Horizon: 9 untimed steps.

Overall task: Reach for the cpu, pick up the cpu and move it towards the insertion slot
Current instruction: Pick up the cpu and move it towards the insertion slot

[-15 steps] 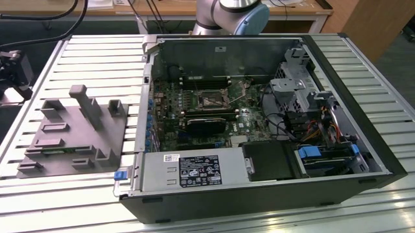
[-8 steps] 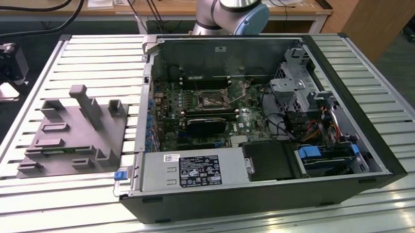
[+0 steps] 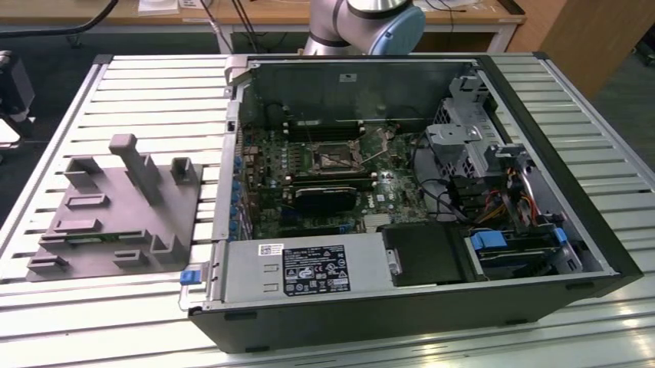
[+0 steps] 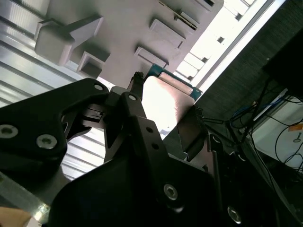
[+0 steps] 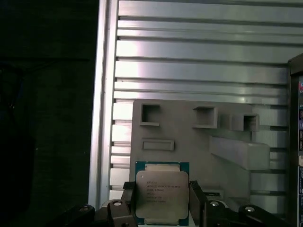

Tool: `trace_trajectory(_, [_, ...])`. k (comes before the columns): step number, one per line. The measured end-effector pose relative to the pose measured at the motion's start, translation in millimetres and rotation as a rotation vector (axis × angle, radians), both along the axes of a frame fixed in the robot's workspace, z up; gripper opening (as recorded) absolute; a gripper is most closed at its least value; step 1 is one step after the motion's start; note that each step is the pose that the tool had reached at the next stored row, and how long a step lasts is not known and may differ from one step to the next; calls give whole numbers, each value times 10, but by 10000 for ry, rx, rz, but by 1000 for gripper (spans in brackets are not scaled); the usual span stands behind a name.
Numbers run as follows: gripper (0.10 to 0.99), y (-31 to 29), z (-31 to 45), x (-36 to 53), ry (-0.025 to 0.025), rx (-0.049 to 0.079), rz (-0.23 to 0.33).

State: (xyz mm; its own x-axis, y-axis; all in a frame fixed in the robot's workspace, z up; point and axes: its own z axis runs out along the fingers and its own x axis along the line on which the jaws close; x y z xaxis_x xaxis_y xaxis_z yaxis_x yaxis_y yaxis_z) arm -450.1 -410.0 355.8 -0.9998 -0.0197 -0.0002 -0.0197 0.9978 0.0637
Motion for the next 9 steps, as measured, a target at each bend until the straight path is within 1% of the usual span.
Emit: trace_trajectory(9, [541, 0, 244, 0, -1, 1, 0])
